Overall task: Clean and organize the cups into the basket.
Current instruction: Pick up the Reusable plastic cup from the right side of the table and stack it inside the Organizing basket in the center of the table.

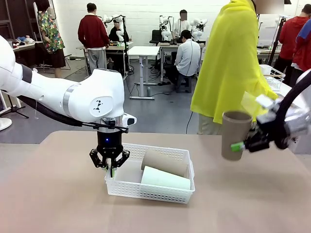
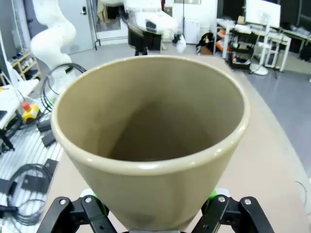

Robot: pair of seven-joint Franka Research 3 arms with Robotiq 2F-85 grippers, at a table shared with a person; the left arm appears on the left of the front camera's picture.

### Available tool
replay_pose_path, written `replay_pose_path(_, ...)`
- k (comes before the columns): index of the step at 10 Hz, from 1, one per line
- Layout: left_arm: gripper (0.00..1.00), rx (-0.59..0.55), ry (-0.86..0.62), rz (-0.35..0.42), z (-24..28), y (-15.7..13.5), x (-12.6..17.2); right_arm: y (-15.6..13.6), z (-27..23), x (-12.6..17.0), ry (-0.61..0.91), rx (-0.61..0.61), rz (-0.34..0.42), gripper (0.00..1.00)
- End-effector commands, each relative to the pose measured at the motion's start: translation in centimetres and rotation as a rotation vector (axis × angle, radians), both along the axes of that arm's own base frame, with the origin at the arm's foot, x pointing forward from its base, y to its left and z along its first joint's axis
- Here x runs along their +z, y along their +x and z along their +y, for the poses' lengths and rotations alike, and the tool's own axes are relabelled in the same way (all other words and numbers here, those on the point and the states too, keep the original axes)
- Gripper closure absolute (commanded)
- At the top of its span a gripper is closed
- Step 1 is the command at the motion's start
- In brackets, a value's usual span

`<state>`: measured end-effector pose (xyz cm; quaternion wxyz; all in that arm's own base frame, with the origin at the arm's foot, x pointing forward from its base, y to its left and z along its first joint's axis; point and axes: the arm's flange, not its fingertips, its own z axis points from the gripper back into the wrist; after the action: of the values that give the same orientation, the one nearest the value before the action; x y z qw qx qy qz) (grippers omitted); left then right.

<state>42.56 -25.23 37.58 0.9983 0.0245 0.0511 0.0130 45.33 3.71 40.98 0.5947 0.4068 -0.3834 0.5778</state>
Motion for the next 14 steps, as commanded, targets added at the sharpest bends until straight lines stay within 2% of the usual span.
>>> replay_pose_path(1,1.0,0.001,0.001,-0.01,0.1,0.1,0.3,-3.0,-0.6,6.8,-0.025,-0.035,0.02,1.0)
replay_pose_path(2,1.0,0.001,0.001,-0.01,0.1,0.1,0.3,-3.6,-0.5,8.6,-0.045,-0.047,0.019,1.0)
replay_pose_path(3,1.0,0.001,0.001,-0.01,0.1,0.1,0.3,-3.8,-0.3,9.0,-0.062,-0.065,0.017,1.0)
replay_pose_path(4,1.0,0.001,0.001,-0.01,0.1,0.1,0.3,-3.9,-0.5,8.4,-0.073,-0.134,0.014,1.0)
replay_pose_path(5,1.0,0.001,0.001,-0.01,0.1,0.1,0.3,-4.3,-0.3,10.5,-0.043,-0.055,-0.012,1.0)
replay_pose_path(9,1.0,0.001,0.001,-0.01,0.1,0.1,0.3,-4.3,-0.3,10.5,-0.043,-0.055,-0.012,1.0)
replay_pose_path(10,1.0,0.001,0.001,-0.01,0.1,0.1,0.3,-4.5,-0.3,10.5,-0.052,-0.073,-0.006,0.18)
replay_pose_path(11,1.0,0.001,0.001,-0.01,0.1,0.1,0.3,-4.2,3.3,12.7,-0.208,-0.041,-0.012,0.18)
replay_pose_path(12,1.0,0.001,0.001,-0.01,0.1,0.1,0.3,-3.6,6.5,13.9,-0.313,0.007,0.022,0.18)
replay_pose_path(14,1.0,0.001,0.001,-0.01,0.1,0.1,0.3,-2.5,11.8,14.5,-0.51,0.052,0.094,0.18)
